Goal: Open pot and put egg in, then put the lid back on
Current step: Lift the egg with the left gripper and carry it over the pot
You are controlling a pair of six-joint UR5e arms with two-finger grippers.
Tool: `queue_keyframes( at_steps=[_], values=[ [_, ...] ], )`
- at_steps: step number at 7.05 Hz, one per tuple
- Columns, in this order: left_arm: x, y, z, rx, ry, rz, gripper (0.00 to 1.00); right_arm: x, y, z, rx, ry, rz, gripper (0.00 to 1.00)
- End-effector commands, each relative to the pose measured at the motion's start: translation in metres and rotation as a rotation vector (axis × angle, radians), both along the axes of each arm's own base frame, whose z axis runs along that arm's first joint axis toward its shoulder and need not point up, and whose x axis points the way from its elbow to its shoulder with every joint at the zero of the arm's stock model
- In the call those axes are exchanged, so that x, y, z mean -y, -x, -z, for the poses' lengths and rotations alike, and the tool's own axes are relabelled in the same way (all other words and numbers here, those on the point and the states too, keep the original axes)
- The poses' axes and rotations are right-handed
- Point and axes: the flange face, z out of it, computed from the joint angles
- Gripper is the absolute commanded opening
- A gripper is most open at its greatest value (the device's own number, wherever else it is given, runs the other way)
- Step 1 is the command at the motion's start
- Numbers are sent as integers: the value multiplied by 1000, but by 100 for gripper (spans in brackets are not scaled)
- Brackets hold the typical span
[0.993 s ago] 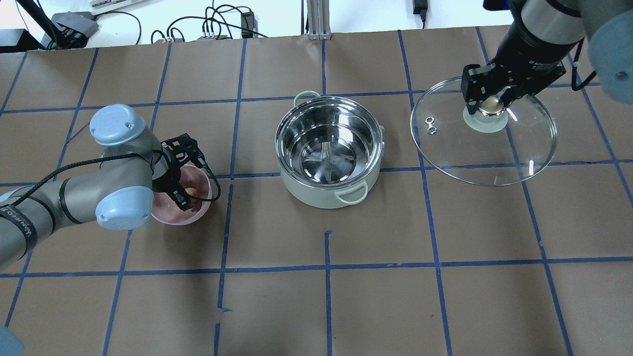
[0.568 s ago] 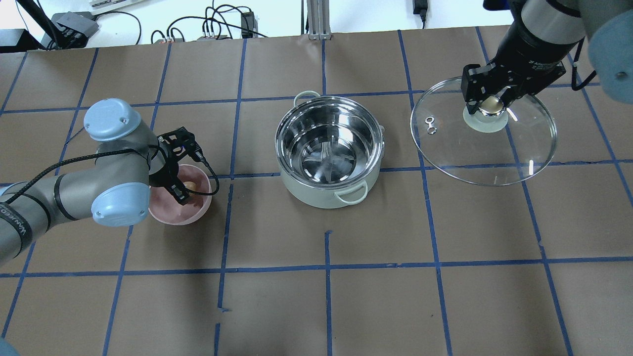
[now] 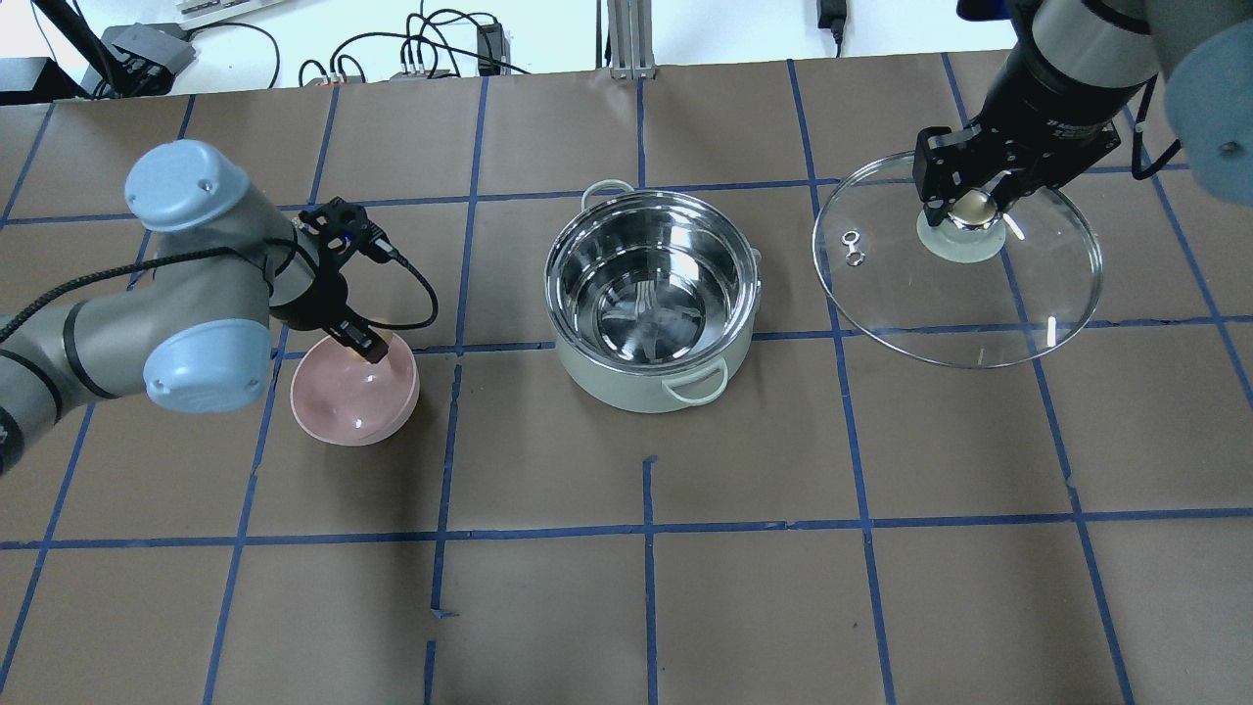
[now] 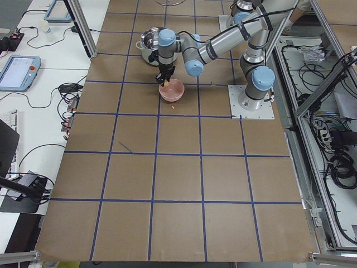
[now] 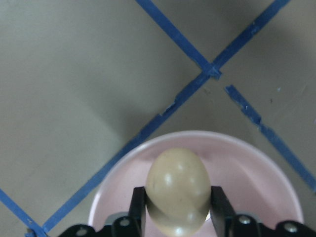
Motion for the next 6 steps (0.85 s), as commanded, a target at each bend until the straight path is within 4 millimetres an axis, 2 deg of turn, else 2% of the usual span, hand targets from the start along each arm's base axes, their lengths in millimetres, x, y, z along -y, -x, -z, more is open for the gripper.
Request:
queue_keyframes(
  at_steps=[1, 3, 5, 6],
  values=[
    [34, 42, -69, -70, 15, -173, 24, 0, 0, 0, 0, 1, 0, 23],
    [46, 104, -95, -108, 44, -369, 24, 0, 1, 0, 0, -1, 1, 23],
    [54, 169, -87, -93, 46, -451, 24, 0, 1, 0, 0, -1, 0, 23],
    [48, 204, -82, -36, 66, -470, 24, 0, 1, 1, 0, -2, 0, 23]
  ],
)
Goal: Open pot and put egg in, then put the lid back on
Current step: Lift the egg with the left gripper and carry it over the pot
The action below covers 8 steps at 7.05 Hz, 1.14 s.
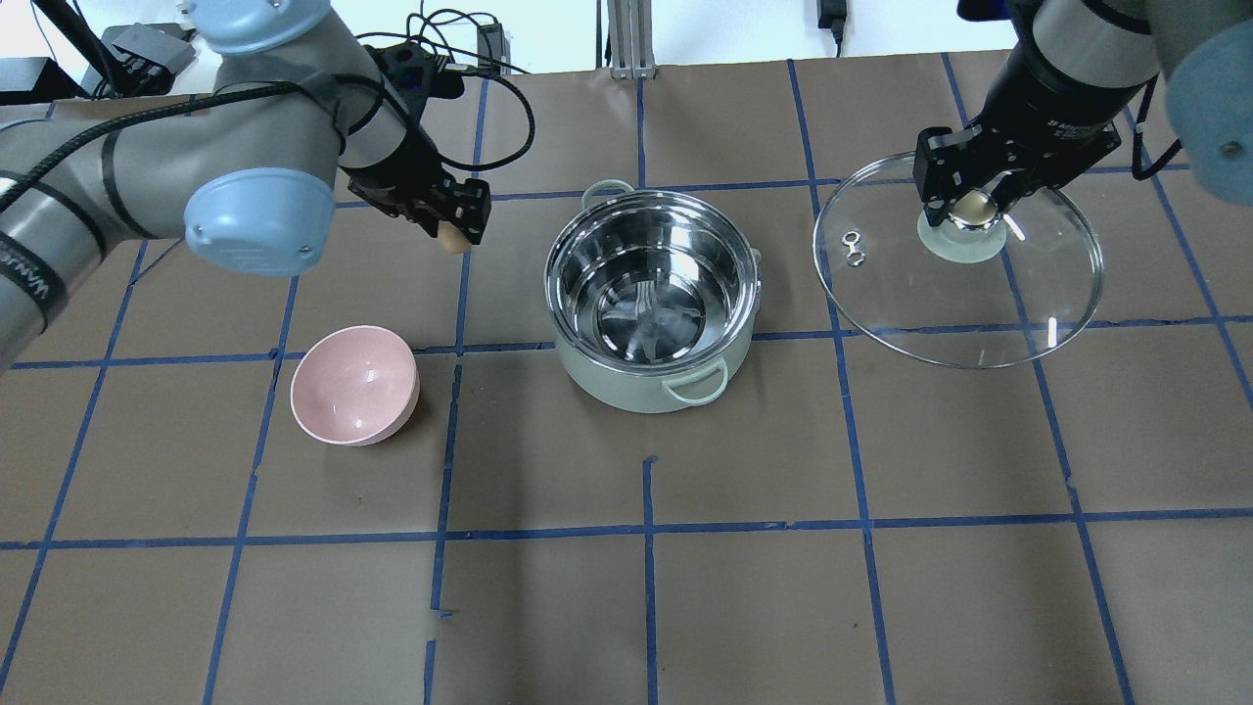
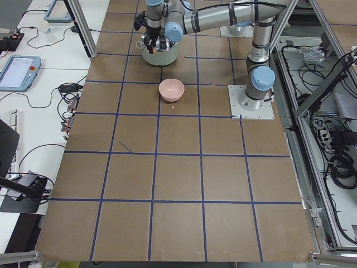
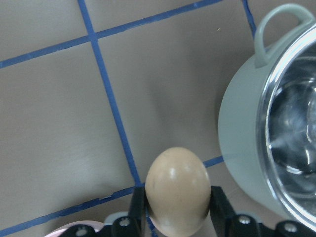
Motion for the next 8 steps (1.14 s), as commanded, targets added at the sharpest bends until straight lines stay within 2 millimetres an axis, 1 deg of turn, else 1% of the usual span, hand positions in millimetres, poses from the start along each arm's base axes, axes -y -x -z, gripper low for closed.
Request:
queue_keyframes(
  at_steps=[1, 2, 3, 4, 5, 6, 7, 8],
  values=[
    [-4, 66, 14, 63, 34, -48, 24, 0, 0, 1, 0, -1, 0, 23],
    [-2, 75, 23, 58, 44, -59, 24, 0, 0, 1, 0, -1, 0, 23],
    [-11, 94, 26, 55, 40, -68, 24, 0, 0, 1, 0, -1, 0, 23],
    [-19, 105, 25, 102, 59, -65, 24, 0, 0, 1, 0, -1, 0, 23],
    [-26, 114, 31, 107, 54, -103, 24, 0, 0, 1, 0, -1, 0, 23],
    [-26, 116, 41, 115, 41, -106, 24, 0, 0, 1, 0, -1, 0, 23],
    [-26, 122, 53, 116, 37, -103, 24, 0, 0, 1, 0, -1, 0, 23],
    [-32, 133, 61, 131, 35, -100, 24, 0, 0, 1, 0, -1, 0, 23]
  ],
)
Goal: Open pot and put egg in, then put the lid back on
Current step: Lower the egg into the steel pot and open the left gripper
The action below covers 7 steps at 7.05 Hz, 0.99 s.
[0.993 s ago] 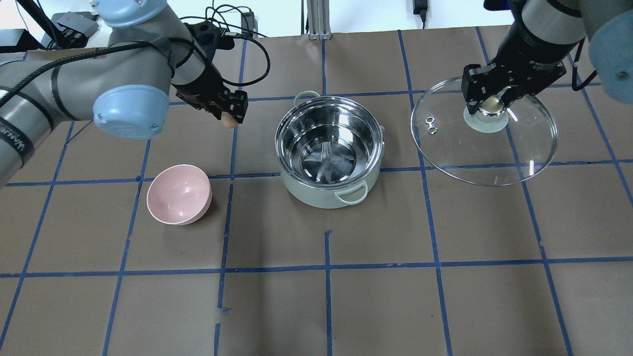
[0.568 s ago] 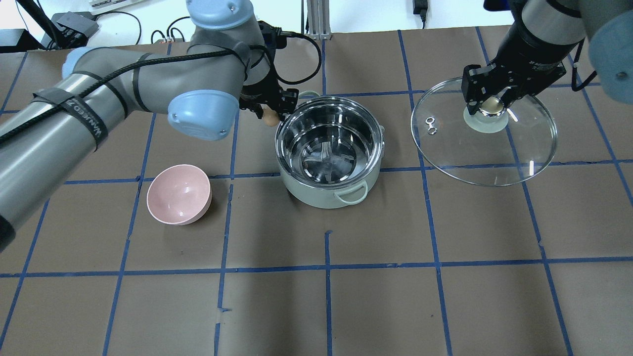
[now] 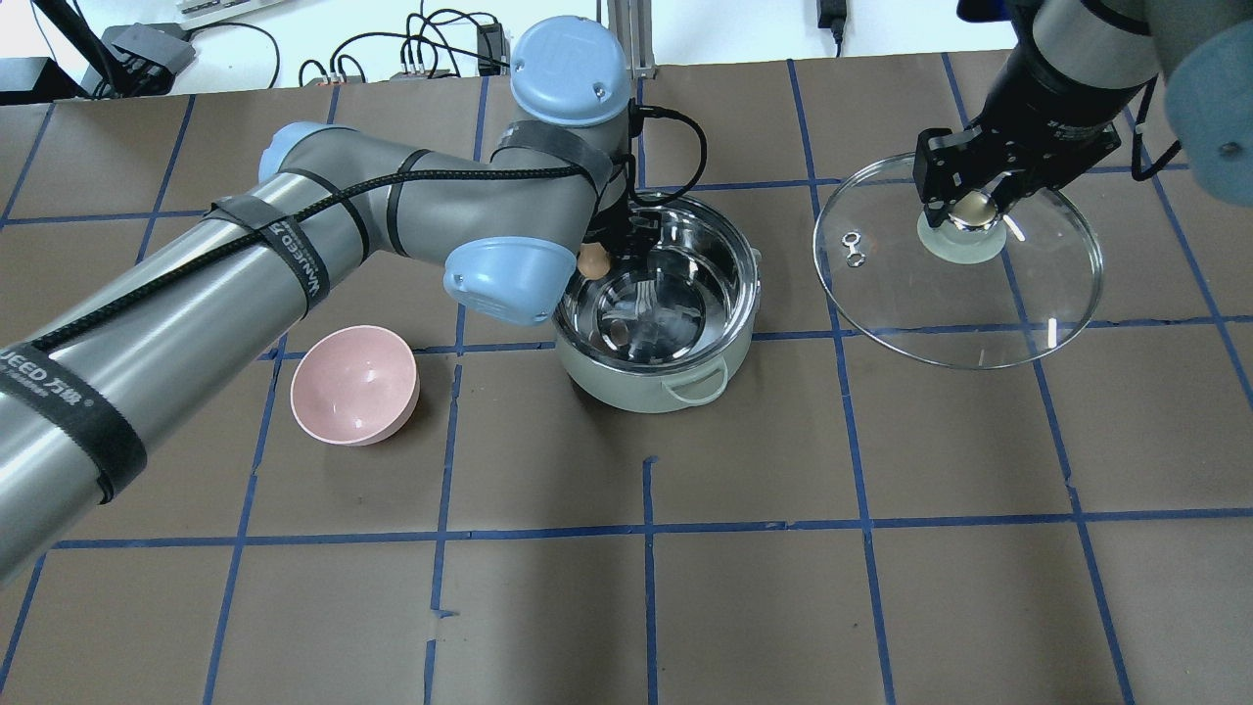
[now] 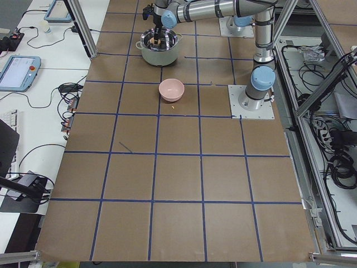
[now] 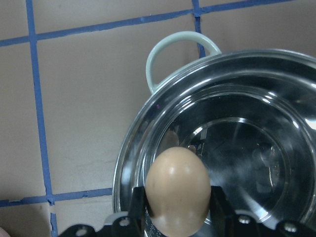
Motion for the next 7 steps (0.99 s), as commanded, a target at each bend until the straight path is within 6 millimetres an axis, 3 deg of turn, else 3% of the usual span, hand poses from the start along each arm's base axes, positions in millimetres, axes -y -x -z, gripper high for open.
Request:
queue_keyframes(
  at_steps=[1, 3, 5, 6, 7],
  values=[
    [-4, 11, 19, 39, -6, -4, 24, 0, 0, 0, 0, 0, 0, 23],
    [-9, 8, 34, 53, -33, 1, 30, 0, 0, 0, 0, 0, 0, 23],
    [-9, 9, 32, 53, -30, 10, 32, -1, 2, 7, 0, -14, 2, 23],
    [-7, 10, 31, 51, -28, 13, 43, -2, 1, 9, 1, -17, -3, 23],
    [-6, 10, 31, 55, -29, 27, 76, -2, 1, 8, 1, -15, -5, 23]
  ],
)
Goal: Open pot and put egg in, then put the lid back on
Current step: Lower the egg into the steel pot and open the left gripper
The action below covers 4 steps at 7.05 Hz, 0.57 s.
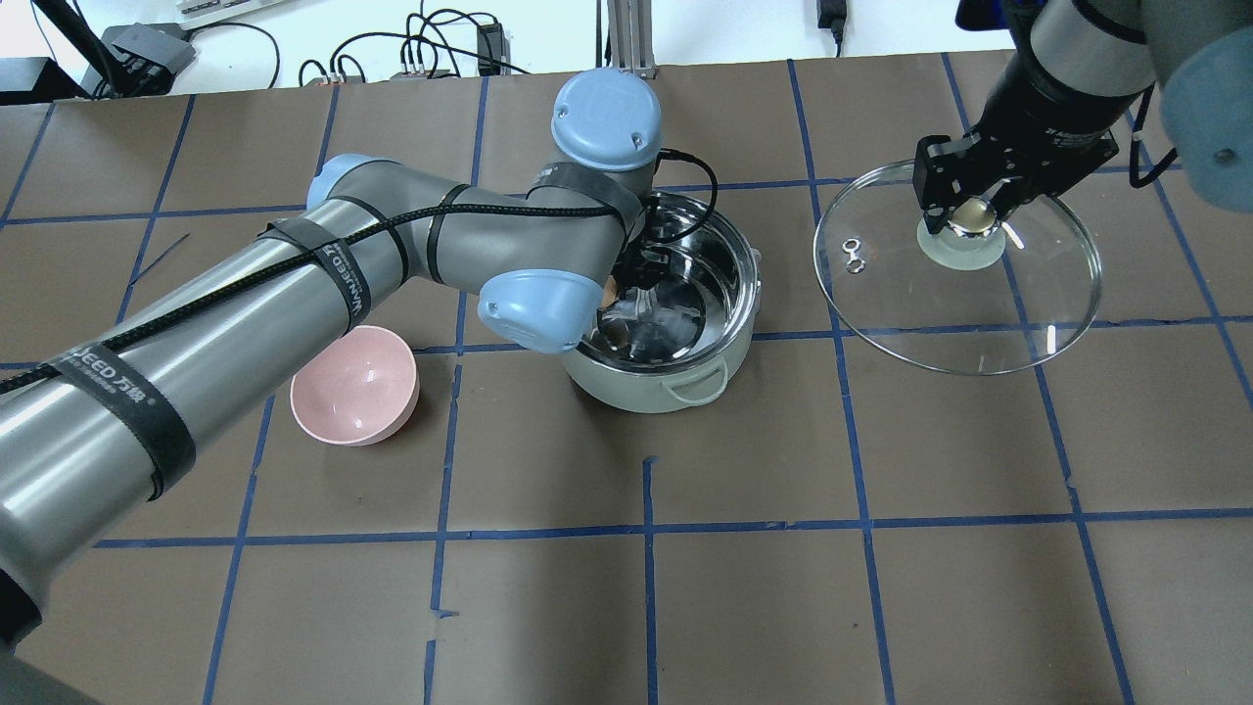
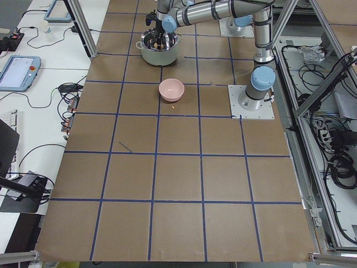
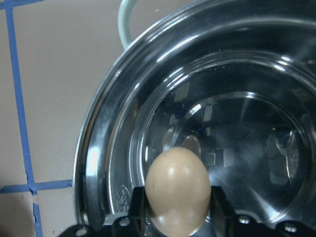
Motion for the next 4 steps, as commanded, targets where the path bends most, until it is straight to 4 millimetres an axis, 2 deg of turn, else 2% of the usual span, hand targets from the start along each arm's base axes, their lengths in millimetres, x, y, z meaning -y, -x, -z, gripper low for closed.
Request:
queue_keyframes(
  at_steps=[1, 2, 3, 4],
  values=[
    [1, 0, -1, 1, 2, 9, 89, -1, 0, 1, 0, -1, -2, 23],
    [3, 0, -5, 1, 9, 17, 91, -1, 0, 0, 0, 0, -2, 23],
    [11, -10, -21, -12, 26, 1, 92, -1, 0, 0, 0, 0, -2, 23],
    [23, -31, -37, -23, 24, -7, 94, -1, -1, 0, 0, 0, -2, 23]
  ],
)
